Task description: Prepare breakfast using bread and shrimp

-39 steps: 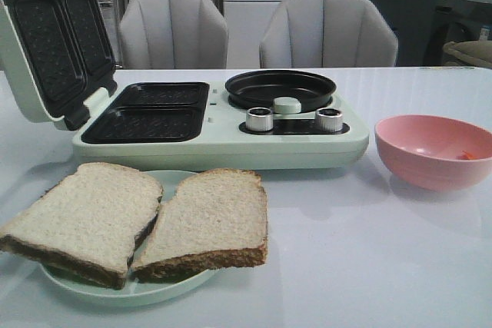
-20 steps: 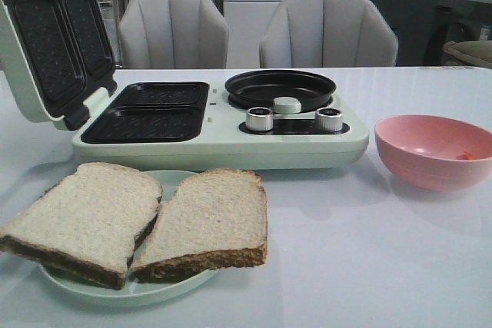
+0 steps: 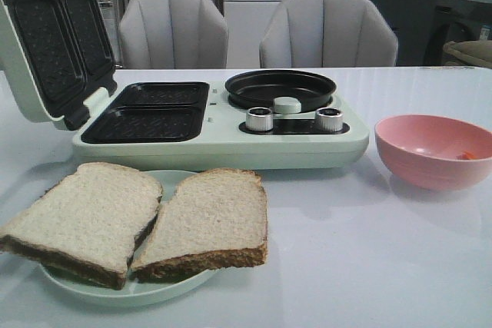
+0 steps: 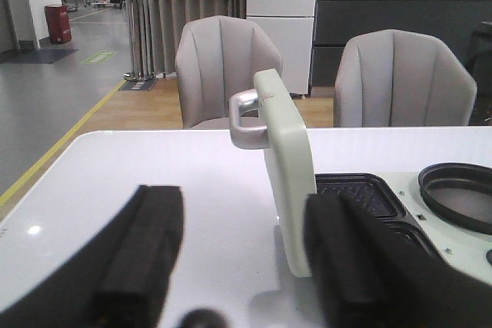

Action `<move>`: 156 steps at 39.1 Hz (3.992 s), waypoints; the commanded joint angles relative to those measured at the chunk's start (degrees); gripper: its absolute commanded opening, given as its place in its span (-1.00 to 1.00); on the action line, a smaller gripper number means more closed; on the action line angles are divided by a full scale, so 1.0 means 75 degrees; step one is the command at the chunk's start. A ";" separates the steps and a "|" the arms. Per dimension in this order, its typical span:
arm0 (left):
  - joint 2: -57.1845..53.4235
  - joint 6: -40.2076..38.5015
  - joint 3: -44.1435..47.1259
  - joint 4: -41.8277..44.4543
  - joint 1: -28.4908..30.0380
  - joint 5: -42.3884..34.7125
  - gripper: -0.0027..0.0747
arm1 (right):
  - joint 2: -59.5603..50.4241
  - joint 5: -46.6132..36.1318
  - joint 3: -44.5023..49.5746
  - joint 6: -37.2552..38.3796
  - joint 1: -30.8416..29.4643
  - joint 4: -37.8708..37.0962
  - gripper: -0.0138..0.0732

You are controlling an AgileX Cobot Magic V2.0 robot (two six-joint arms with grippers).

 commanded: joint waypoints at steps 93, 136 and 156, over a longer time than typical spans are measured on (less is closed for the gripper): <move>0.8684 -0.0076 -0.1061 0.9451 -0.5780 0.2335 0.53 | -0.0151 -0.0650 -0.0033 -0.0043 -0.0041 -0.0066 -0.35; 0.9368 -0.0076 -0.1277 1.0126 -0.5205 0.1751 -0.64 | -0.0151 -0.0650 -0.0033 -0.0043 -0.0041 -0.0066 -0.35; 0.7083 -0.0076 -0.1277 1.0042 -0.5544 0.2383 -0.64 | -0.0151 -0.0650 -0.0033 -0.0043 -0.0041 -0.0066 -0.35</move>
